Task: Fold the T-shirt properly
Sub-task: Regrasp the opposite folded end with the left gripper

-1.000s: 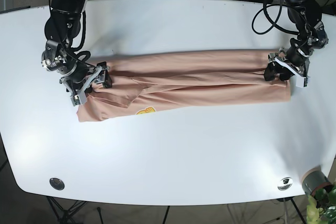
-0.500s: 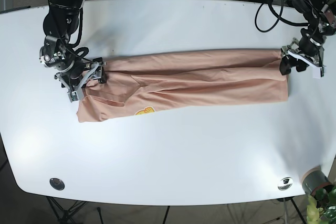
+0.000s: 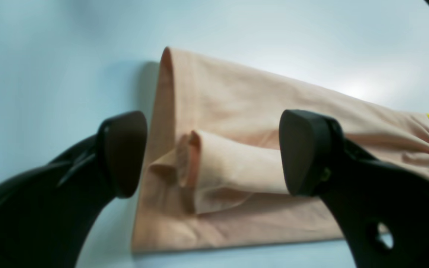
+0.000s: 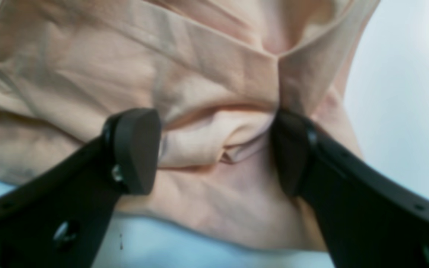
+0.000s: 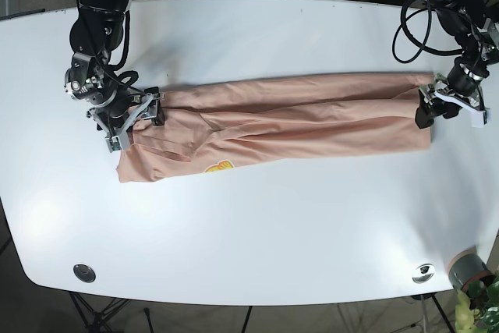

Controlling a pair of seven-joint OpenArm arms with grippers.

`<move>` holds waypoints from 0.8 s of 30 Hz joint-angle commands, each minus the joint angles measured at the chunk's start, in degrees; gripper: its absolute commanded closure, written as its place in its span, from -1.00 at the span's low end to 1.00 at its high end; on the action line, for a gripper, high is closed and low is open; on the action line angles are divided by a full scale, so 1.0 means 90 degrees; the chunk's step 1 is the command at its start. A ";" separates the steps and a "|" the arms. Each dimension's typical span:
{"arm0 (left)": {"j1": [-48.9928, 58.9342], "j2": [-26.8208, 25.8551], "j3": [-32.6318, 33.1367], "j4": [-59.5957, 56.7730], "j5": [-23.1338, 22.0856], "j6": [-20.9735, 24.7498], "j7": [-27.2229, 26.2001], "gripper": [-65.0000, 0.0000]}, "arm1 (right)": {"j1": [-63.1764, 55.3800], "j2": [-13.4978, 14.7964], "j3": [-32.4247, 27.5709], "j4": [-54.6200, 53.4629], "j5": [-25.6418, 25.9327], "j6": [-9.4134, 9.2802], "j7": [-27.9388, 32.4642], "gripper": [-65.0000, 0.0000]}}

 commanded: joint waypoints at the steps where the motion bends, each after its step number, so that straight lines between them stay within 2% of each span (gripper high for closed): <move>1: -0.0114 -0.0187 -0.0033 -0.0264 -0.0070 -0.0009 -0.0103 -0.62 | 0.0066 0.0060 0.0017 0.0099 0.0036 0.0003 0.0019 -0.39; 7: -0.0134 -0.0353 0.0201 -0.0703 -0.0050 -0.0009 -0.0151 -0.62 | 0.0066 0.0060 0.0027 0.0109 0.0036 0.0003 0.0019 -0.39; 15: -0.0124 -0.0431 0.0485 -0.0899 0.0594 -0.0029 -0.0288 -0.62 | 0.0056 0.0060 0.0037 0.0109 0.0036 0.0013 0.0019 -0.39; 24: -0.0183 -0.0431 0.1051 -0.1221 0.0594 -0.0039 -0.0288 -0.61 | 0.0056 0.0060 0.0037 0.0109 0.0036 0.0013 0.0019 -0.39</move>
